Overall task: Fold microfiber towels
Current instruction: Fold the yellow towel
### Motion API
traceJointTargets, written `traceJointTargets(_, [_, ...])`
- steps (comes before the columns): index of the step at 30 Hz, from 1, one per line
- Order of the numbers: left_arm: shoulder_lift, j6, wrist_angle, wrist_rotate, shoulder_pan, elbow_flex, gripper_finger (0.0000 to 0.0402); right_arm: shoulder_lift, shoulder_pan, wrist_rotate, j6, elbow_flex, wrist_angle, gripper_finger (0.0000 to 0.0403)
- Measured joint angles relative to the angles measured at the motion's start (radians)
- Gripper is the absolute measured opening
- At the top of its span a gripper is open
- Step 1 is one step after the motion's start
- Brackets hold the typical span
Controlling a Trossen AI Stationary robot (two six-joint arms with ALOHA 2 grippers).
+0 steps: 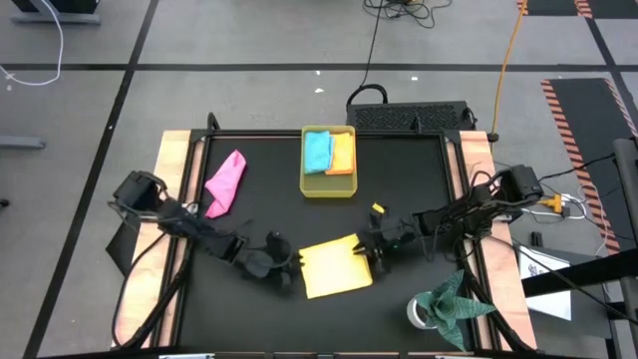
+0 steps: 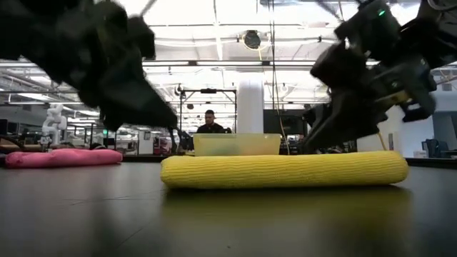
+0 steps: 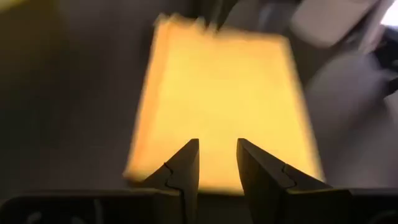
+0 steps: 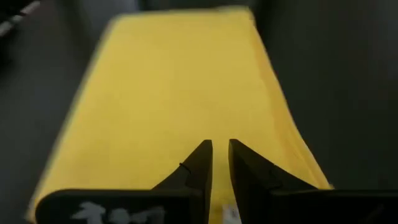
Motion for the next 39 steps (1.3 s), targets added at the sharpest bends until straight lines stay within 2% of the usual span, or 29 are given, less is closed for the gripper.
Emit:
traceJointTargets(3, [0.000,0.076,0.070,-0.020,-0.005,0.002,0.0108,-0.013,0.027,0.000,-0.022,0.000,0.052,0.0043])
traceJointTargets(6, [0.028,0.118,0.097,-0.024,0.040,0.007,0.0108,-0.014,0.062,0.000,-0.003,0.015,0.099,0.0043])
traceJointTargets(13, [0.116,0.114,0.070,0.011,0.156,0.008,0.0108,0.031,0.126,-0.001,0.054,0.080,-0.048,0.0043])
traceJointTargets(18, [0.118,0.042,0.003,0.068,0.129,0.008,0.0108,0.070,0.105,0.013,0.072,0.080,-0.117,0.0043])
traceJointTargets(20, [0.118,0.006,0.006,0.074,0.080,0.009,0.0108,0.076,0.078,0.059,0.052,0.080,-0.117,0.0043])
traceJointTargets(22, [0.116,-0.033,0.020,0.073,0.023,0.009,0.0108,0.076,0.050,0.149,0.007,0.081,-0.106,0.0043])
traceJointTargets(24, [0.116,-0.062,0.030,0.029,-0.035,0.016,0.0108,0.076,0.022,0.272,-0.032,0.080,-0.055,0.0043])
traceJointTargets(26, [0.116,-0.068,0.039,-0.042,-0.082,0.034,0.0108,0.060,0.002,0.325,-0.067,0.080,-0.020,0.0043])
traceJointTargets(29, [0.116,-0.016,0.042,-0.133,-0.112,0.068,0.0108,0.032,-0.003,0.233,-0.076,0.081,0.010,0.0043])
traceJointTargets(34, [0.116,0.100,0.041,-0.119,-0.042,0.101,0.0108,0.017,0.034,-0.014,0.027,0.082,-0.011,0.0043])
traceJointTargets(36, [0.116,0.141,0.037,-0.090,0.003,0.101,0.0108,0.020,0.055,-0.049,0.050,0.082,-0.044,0.0043])
traceJointTargets(39, [0.136,0.174,0.041,-0.044,0.070,0.102,0.0108,0.022,0.069,-0.043,0.067,0.080,-0.127,0.0043])
